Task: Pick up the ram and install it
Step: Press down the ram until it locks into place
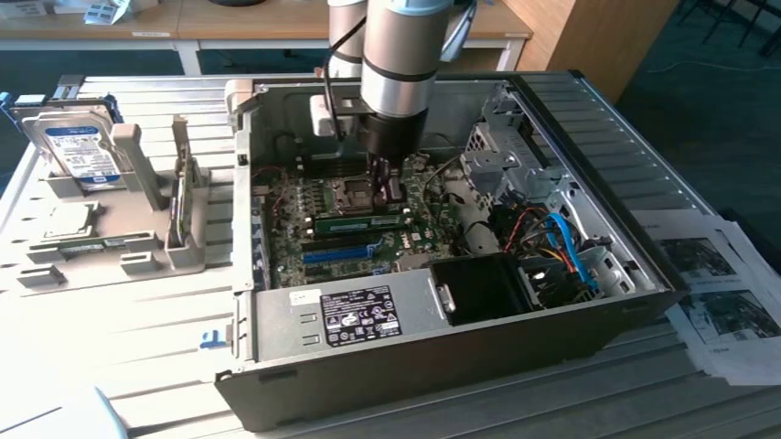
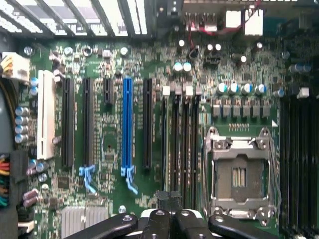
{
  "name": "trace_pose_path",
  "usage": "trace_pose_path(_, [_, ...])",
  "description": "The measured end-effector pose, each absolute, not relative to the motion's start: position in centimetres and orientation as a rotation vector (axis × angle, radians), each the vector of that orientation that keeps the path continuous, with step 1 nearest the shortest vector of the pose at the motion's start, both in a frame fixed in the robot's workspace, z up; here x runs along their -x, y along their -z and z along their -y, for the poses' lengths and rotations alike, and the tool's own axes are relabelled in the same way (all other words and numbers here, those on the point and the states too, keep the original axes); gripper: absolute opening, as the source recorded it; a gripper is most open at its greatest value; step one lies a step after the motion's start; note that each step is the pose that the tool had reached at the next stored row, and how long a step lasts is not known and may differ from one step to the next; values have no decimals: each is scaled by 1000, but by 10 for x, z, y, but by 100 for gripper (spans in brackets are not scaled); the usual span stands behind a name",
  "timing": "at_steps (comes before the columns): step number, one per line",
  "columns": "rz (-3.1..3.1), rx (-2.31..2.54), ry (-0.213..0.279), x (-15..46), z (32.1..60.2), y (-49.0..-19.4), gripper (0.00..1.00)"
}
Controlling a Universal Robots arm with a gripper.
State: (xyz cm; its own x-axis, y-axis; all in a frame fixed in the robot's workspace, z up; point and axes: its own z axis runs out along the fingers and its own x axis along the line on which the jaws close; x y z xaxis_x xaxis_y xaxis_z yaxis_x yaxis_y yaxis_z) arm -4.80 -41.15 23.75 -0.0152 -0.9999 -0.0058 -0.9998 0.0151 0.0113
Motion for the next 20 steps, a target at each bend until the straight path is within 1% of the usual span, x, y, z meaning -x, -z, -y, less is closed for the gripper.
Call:
trace_pose_path(11, [2236,-2202,19,75,411,-237,10])
trace_pose_path(20, [2236,-2202,19,80,411,-237,10])
